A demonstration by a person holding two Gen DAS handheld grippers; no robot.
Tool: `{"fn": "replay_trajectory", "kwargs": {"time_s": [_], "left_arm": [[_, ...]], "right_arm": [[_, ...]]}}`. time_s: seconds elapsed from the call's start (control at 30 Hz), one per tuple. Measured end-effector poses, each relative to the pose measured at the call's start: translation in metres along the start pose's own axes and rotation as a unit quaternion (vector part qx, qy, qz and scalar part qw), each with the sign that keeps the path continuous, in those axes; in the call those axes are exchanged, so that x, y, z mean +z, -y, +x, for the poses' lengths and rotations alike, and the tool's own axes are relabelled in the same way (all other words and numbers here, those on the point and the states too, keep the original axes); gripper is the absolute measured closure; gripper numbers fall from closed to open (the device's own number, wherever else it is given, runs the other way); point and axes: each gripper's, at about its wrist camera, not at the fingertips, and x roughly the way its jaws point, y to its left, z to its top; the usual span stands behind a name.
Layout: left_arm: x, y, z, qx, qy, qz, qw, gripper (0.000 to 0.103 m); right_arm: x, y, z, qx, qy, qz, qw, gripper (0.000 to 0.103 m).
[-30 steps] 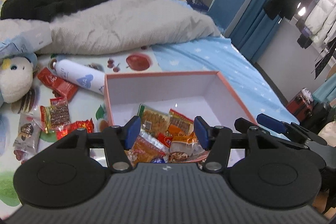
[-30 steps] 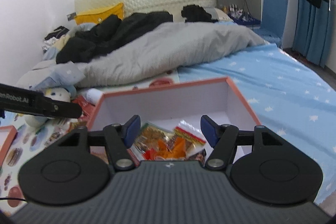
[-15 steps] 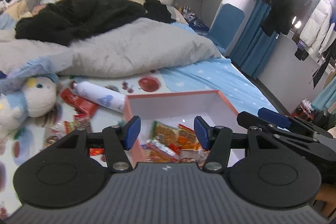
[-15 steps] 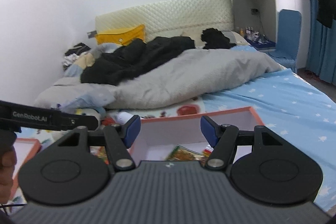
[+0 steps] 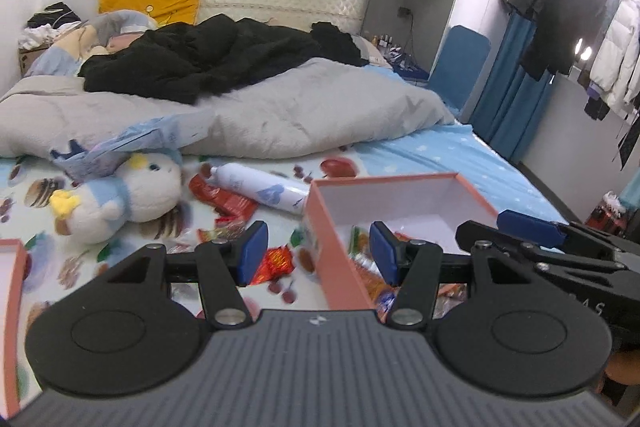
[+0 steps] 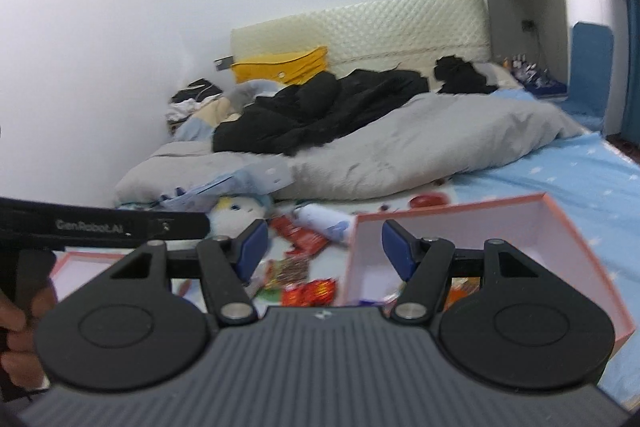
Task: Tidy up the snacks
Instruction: 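Withdraw both tools from the box toward the snack pile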
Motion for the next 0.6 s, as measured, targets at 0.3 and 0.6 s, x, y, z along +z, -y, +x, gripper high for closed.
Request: {"fn": "replay_trajectory", "kwargs": {"time_s": [0.3,0.6], "left_arm": [[-0.037,-0.029,-0.029,0.027,0.009,-0.021,0.9994,0.041],[-0.076,-0.051,-0.032,0.038,-0.016,-0.047,0.9981,0.041]], "right_arm": [[-0.026,-0.03,-0.011,0.006,-0.01,-0.014,1.0,0.037],[-0.062,-0.055,-0.006,0.005,-0.047,-0.015,0.999,0.037]]}}
